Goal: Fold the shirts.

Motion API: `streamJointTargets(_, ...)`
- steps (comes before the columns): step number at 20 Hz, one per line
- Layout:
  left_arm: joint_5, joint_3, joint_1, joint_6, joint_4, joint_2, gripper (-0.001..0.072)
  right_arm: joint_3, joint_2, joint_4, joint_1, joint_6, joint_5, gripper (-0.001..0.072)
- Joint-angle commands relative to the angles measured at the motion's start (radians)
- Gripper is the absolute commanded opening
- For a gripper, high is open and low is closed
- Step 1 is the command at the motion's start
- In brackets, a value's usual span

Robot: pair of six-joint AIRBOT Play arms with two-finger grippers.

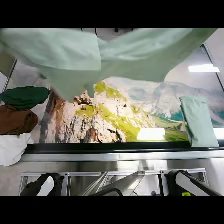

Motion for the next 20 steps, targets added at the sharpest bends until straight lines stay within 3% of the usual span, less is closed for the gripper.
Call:
streamJointTargets(1,-0.01,0.17,0.171,-0.015,0.027,0.111,0.0017,0.167,0.044,-0.12,0.0,0.048,-0.081,0.0018)
streamJointTargets(5,0.002,0.122,0.293,-0.011,0.042,0.116,0.0017,0.144,0.037,-0.216,0.0,0.09,-0.036,0.0018)
streamJointTargets(7,-0.006,0.032,0.229,0.031,0.01,0.048,0.0017,0.084,0.0,-0.216,0.0,0.105,0.011,0.0018)
streamJointTargets(9,0.005,-0.069,0.076,0.117,0.035,-0.062,0.0018,-0.014,-0.05,-0.205,0.003,0.108,0.058,0.0018)
streamJointTargets(14,0.159,-0.204,-0.261,0.158,0.341,-0.465,0.0018,-0.376,-0.242,-0.182,0.004,0.015,0.068,0.0018)
streamJointTargets(18,0.175,-0.095,-0.347,0.152,0.468,-0.88,0.0018,-0.571,-0.496,-0.177,0.045,-0.086,-0.066,0.0018)
streamJointTargets(20,0.166,0.024,-0.351,0.093,0.468,-1.056,0.0018,-0.572,-0.649,-0.139,0.078,-0.104,-0.135,0.0018)
